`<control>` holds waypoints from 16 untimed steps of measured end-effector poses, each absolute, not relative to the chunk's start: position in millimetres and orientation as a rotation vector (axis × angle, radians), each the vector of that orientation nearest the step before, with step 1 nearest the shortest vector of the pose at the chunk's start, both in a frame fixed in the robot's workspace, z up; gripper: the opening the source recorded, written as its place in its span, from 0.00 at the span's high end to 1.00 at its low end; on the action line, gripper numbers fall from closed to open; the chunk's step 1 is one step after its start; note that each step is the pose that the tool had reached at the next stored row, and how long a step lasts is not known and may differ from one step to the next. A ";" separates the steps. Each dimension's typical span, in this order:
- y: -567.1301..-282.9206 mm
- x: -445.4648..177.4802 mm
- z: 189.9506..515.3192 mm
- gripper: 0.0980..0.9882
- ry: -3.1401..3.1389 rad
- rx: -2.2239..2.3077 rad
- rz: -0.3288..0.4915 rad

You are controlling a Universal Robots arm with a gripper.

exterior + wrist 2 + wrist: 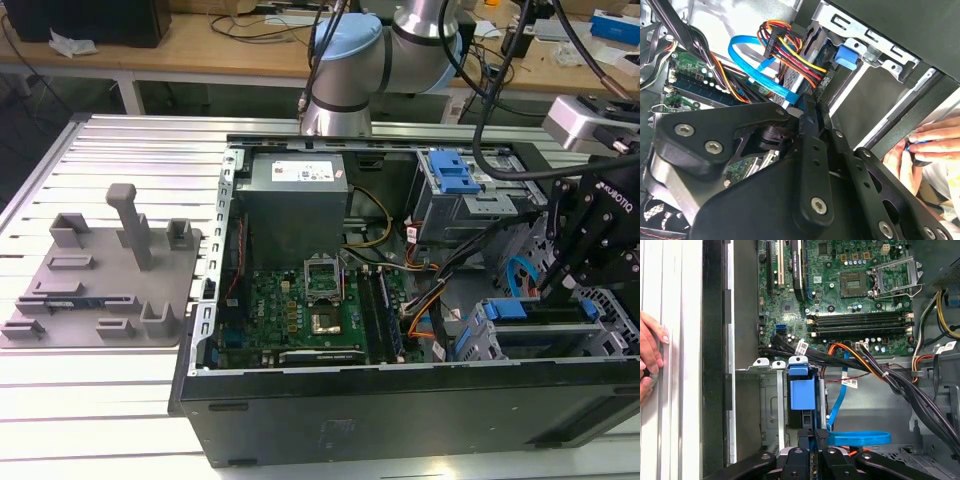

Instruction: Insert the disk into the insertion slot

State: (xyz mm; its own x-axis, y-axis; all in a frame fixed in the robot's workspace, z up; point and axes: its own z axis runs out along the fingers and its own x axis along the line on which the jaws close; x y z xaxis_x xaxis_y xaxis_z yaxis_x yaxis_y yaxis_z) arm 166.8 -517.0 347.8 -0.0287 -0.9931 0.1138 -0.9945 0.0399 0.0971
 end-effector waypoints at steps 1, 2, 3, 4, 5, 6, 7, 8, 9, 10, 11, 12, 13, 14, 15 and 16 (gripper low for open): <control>-516.9 166.8 347.8 0.93 -2.152 2.080 0.012; -517.0 166.8 347.8 0.93 -2.153 2.080 0.011; -517.0 166.9 347.8 0.93 -2.154 2.081 0.009; -517.0 166.8 347.8 0.93 -2.155 2.082 0.007; -517.0 166.8 347.8 0.93 -2.156 2.083 0.004; -517.0 166.8 347.8 0.93 -2.157 2.085 0.001; -517.0 166.9 347.7 0.93 -2.159 2.087 -0.003; -517.0 166.8 347.7 0.93 -2.160 2.089 -0.006; -517.2 166.8 347.7 0.93 -2.162 2.091 -0.010; -517.3 166.8 347.7 0.93 -2.162 2.091 -0.011; -517.3 166.8 347.7 0.93 -2.162 2.091 -0.011; -517.3 166.8 347.7 0.93 -2.162 2.091 -0.011; -517.3 166.8 347.7 0.93 -2.162 2.091 -0.011; -517.4 166.8 347.8 0.93 -2.162 2.091 -0.011; -517.4 166.8 347.7 0.93 -2.162 2.091 -0.011; -517.5 166.8 347.7 0.93 -2.162 2.091 -0.011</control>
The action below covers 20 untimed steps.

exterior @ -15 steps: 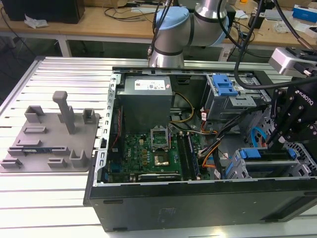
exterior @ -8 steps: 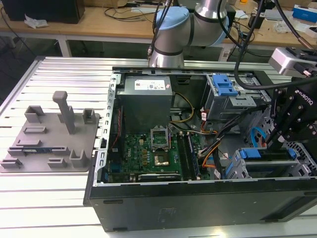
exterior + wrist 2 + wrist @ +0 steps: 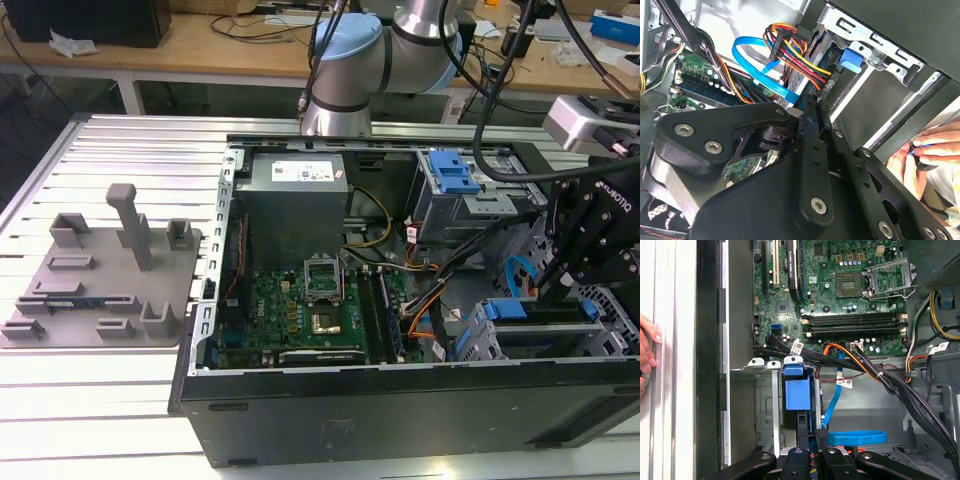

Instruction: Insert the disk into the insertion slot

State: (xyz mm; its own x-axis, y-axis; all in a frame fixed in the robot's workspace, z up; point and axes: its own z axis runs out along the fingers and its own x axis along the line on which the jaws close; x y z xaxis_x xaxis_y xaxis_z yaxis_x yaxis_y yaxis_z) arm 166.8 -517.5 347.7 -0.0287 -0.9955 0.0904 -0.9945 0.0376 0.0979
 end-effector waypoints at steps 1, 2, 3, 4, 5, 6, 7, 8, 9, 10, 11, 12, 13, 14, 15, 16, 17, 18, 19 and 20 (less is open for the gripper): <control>-517.6 166.8 347.7 0.93 -2.162 2.091 -0.011; -517.7 166.9 347.7 0.93 -2.162 2.091 -0.011; -517.9 166.9 347.7 0.93 -2.162 2.091 -0.011; -518.1 167.1 347.7 0.93 -2.162 2.091 -0.011; -518.1 167.3 347.7 0.93 -2.162 2.091 -0.011; -518.1 167.5 347.6 0.93 -2.162 2.091 -0.011; -518.1 167.8 347.6 0.93 -2.162 2.091 -0.012; -518.2 167.8 347.5 0.93 -2.162 2.091 -0.012; -518.2 167.8 347.5 0.93 -2.162 2.091 -0.011; -518.2 167.8 347.5 0.93 -2.162 2.091 -0.011; -518.2 167.8 347.4 0.93 -2.162 2.091 -0.011; -518.2 167.8 347.5 0.93 -2.162 2.091 -0.011; -518.2 167.8 347.4 0.93 -2.162 2.091 -0.011; -518.4 167.8 347.0 0.93 -2.162 2.091 -0.011; -518.5 167.9 346.7 0.93 -2.162 2.091 -0.011; -518.6 167.9 346.5 0.93 -2.162 2.091 -0.011; -518.7 167.9 346.4 0.93 -2.162 2.091 -0.011; -518.8 167.9 346.1 0.93 -2.162 2.091 -0.012; -519.2 167.9 346.0 0.93 -2.162 2.091 -0.012; -519.3 167.9 346.0 0.93 -2.162 2.091 -0.011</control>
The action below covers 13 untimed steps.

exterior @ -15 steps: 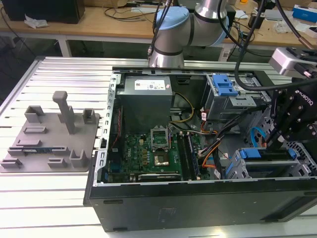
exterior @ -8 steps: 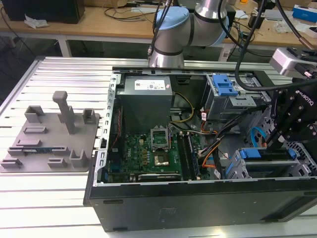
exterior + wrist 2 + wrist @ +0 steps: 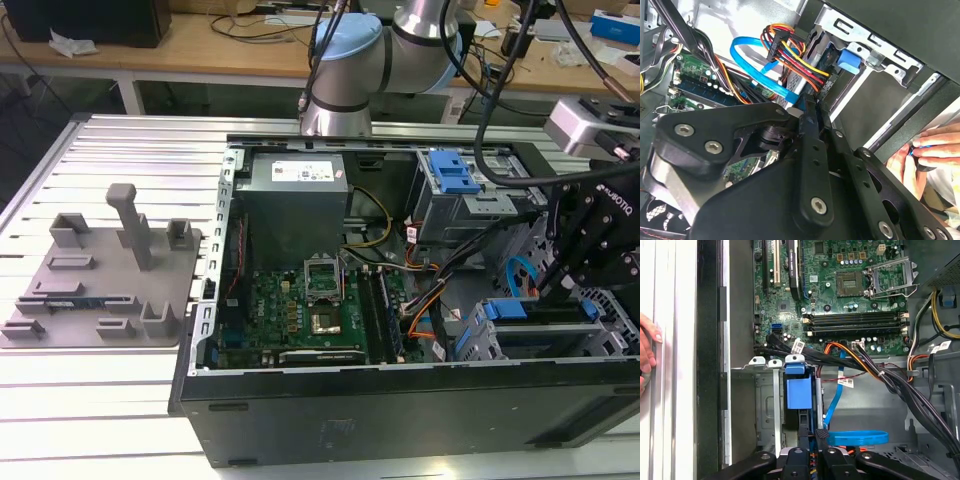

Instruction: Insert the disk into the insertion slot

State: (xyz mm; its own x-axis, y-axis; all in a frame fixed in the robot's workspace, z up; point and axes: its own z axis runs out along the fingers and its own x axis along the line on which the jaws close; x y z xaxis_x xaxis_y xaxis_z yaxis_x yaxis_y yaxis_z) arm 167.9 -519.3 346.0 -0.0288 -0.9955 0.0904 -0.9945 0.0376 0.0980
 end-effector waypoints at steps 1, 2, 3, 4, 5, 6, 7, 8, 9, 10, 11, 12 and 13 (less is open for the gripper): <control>-519.4 167.9 345.9 0.93 -2.162 2.091 -0.012; -519.7 168.2 345.8 0.93 -2.162 2.091 -0.011; -519.9 168.4 345.8 0.93 -2.162 2.091 -0.011; -520.0 168.6 345.7 0.93 -2.162 2.091 -0.012; -520.1 168.7 345.6 0.93 -2.162 2.091 -0.012; -520.1 168.8 345.4 0.93 -2.162 2.091 -0.011; -520.2 168.8 345.2 0.93 -2.162 2.091 -0.011; -520.1 168.8 344.8 0.93 -2.162 2.091 -0.011; -520.1 168.8 344.4 0.93 -2.162 2.091 -0.011; -520.1 168.8 344.0 0.93 -2.162 2.091 -0.011; -520.1 168.8 343.5 0.93 -2.162 2.091 -0.011; -520.1 168.8 343.3 0.93 -2.162 2.091 -0.011; -520.1 168.8 343.1 0.93 -2.162 2.091 -0.011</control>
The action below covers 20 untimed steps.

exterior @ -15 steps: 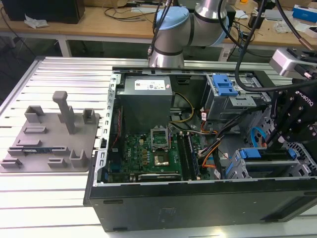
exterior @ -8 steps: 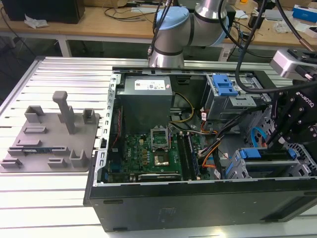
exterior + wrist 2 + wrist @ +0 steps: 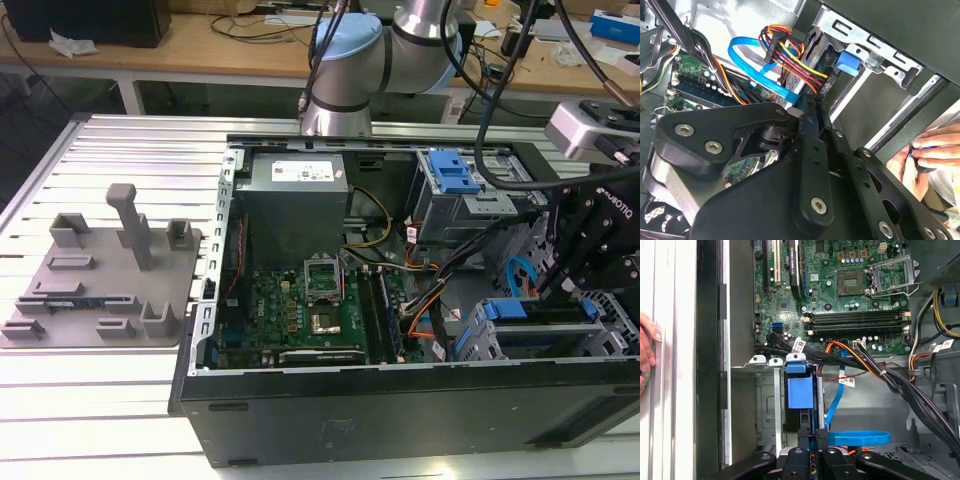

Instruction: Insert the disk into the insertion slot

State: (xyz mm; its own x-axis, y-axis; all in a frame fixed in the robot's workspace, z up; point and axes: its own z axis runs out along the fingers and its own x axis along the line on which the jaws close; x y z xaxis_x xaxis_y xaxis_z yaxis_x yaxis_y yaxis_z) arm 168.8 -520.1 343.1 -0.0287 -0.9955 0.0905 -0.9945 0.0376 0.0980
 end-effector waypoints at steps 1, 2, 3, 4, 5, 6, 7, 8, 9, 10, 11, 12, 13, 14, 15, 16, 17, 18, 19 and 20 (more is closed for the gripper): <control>-520.1 168.8 342.7 0.93 -2.162 2.091 -0.011; -520.1 168.8 342.3 0.93 -2.162 2.091 -0.011; -520.2 168.8 342.0 0.93 -2.162 2.091 -0.011; -520.3 168.8 341.2 0.93 -2.162 2.091 -0.012; -520.5 168.8 340.7 0.93 -2.162 2.091 -0.011; -520.9 168.8 340.0 0.93 -2.162 2.091 -0.011; -521.2 168.6 339.3 0.93 -2.162 2.091 -0.011; -521.7 168.5 338.6 0.93 -2.162 2.091 -0.011; -521.9 168.3 337.9 0.93 -2.161 2.092 -0.011; -522.2 168.0 336.9 0.93 -2.161 2.092 -0.011; -522.3 167.8 336.4 0.93 -2.161 2.092 -0.011; -522.4 167.7 336.0 0.93 -2.161 2.092 -0.011; -522.4 167.6 335.7 0.93 -2.161 2.093 -0.011; -522.4 167.3 335.3 0.92 -2.161 2.093 -0.012; -522.4 167.2 335.0 0.85 -2.161 2.093 -0.013; -522.4 167.1 335.8 0.85 -2.161 2.093 -0.012; -522.4 167.1 338.2 0.77 -2.161 2.093 -0.011; -522.4 167.1 340.5 0.77 -2.161 2.093 -0.012; -522.4 167.2 343.4 0.77 -2.161 2.093 -0.011; -522.3 167.2 347.0 0.77 -2.161 2.093 -0.011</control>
